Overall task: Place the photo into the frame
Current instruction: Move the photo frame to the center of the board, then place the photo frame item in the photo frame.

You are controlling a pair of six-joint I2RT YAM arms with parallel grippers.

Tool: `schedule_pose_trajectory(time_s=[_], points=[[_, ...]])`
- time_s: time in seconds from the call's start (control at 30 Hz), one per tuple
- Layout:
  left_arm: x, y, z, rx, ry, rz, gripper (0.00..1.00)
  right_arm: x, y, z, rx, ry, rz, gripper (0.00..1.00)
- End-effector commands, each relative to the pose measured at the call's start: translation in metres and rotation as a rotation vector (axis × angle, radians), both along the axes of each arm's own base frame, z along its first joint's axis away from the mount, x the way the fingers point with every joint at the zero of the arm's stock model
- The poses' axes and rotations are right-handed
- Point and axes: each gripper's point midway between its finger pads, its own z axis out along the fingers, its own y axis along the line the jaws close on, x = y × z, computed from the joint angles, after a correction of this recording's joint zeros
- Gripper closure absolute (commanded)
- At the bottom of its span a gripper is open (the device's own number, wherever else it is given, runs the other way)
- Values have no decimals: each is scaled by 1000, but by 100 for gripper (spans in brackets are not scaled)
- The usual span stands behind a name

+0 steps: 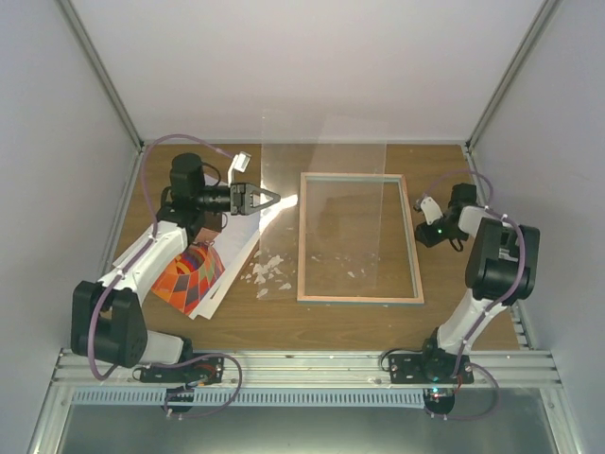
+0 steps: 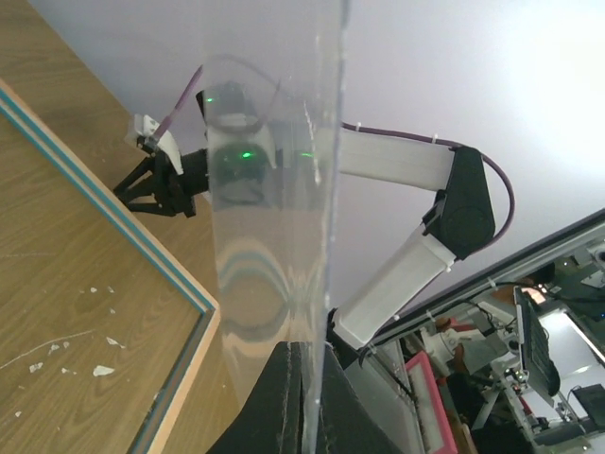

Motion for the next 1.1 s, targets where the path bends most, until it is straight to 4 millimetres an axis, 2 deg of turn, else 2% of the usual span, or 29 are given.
schedule_pose_trajectory(time_s=[0.0,0.1,0.3,0.5,0.6,0.8,0.9,1.07], points=[[2,-4,7,-28,-29,-11,100,-2,28,-7,138,43,47,72],[3,-10,1,-36,-1,-22,100,0,42,-5,194,43,72,72],[4,-34,-22,-46,92,-67,100,3,67,1,273,41,113,72],[13,-58,-41,-73,177,-75,100,-3,80,9,374,59,117,71],[26,-66,-60,-79,235,-41,100,-2,73,13,416,64,76,71],[59,-77,-125,-1,339,5,100,4,37,16,422,45,-30,72],[72,-82,-161,72,395,7,100,4,28,15,403,44,-53,71],[93,-77,-196,176,367,81,100,6,21,14,368,45,-89,71]])
